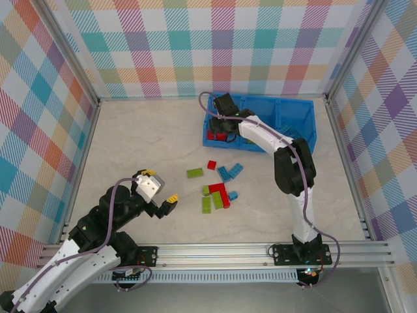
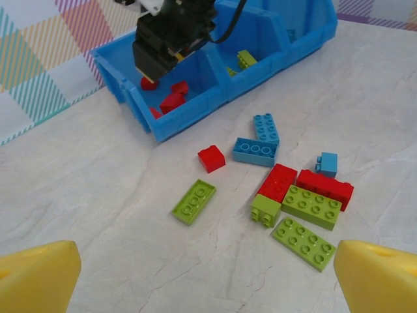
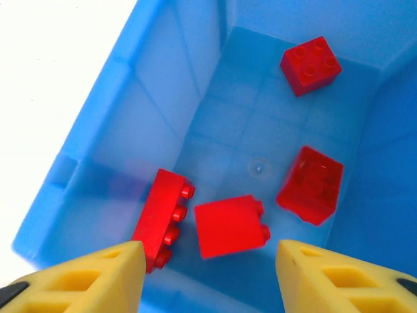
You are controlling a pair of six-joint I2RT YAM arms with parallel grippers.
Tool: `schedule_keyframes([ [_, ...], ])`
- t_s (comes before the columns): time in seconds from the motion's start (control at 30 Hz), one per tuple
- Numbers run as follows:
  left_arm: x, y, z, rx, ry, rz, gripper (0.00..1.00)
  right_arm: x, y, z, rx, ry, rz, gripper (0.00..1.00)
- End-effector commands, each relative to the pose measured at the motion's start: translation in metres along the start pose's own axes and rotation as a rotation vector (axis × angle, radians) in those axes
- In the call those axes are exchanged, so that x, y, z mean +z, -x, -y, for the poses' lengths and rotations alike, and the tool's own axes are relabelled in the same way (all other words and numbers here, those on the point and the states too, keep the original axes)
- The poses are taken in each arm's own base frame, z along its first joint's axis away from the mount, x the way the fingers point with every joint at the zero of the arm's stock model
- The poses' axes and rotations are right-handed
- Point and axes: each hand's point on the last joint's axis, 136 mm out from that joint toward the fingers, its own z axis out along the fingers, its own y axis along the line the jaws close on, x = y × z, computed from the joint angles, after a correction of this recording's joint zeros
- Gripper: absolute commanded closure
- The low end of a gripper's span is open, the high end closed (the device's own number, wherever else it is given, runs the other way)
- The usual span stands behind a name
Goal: Sort the legos into containers by color
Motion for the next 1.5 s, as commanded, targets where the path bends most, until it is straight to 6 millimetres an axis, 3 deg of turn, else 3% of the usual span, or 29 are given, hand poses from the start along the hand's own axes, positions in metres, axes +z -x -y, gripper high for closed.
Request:
schedule_keyframes([
  [0.0, 0.003, -0.002, -0.009, -0.03, 0.047, -0.008, 0.0, -0.061, 0.019, -0.015, 0.011, 0.115, 0.071, 0.43],
  [0.07, 0.006, -0.007, -0.003, 0.003, 0.017, -0.03, 0.0, -0.086, 0.01, -0.029, 0.012, 0.228, 0.085, 0.39],
  [0.2, 0.006, -0.014, 0.028, 0.195, -0.178, -0.071, 0.0, -0.144, -0.023, -0.056, 0.02, 0.488, 0.124, 0.33],
  [0.37, 0.005, -0.012, 0.055, 0.45, -0.38, -0.089, 0.0, -0.204, -0.081, -0.061, -0.027, 0.687, 0.201, 0.12],
  [0.47, 0.016, -0.014, 0.06, 0.6, -0.439, -0.11, 0.0, -0.228, -0.114, -0.054, -0.066, 0.721, 0.254, 0.02],
  [0.57, 0.043, -0.015, 0.055, 0.686, -0.449, -0.167, 0.0, -0.235, -0.141, -0.04, -0.092, 0.684, 0.273, 0.0],
  [0.67, 0.072, -0.02, 0.052, 0.65, -0.511, -0.272, 0.0, -0.236, -0.156, -0.031, -0.097, 0.646, 0.244, 0.0],
  [0.83, 0.138, -0.021, 0.039, 0.399, -0.565, -0.369, 0.06, -0.246, -0.163, -0.029, -0.11, 0.645, 0.225, 0.0],
  [0.97, 0.181, -0.05, 0.024, 0.371, -0.579, -0.461, 0.06, -0.257, -0.163, -0.029, -0.111, 0.651, 0.209, 0.0],
  [1.17, 0.212, -0.078, 0.008, 0.268, -0.641, -0.611, 0.06, -0.264, -0.169, -0.028, -0.07, 0.668, 0.201, 0.0],
  [1.47, 0.21, -0.125, -0.003, 0.256, -0.647, -0.787, 0.13, -0.271, -0.171, -0.023, -0.029, 0.657, 0.23, 0.0],
])
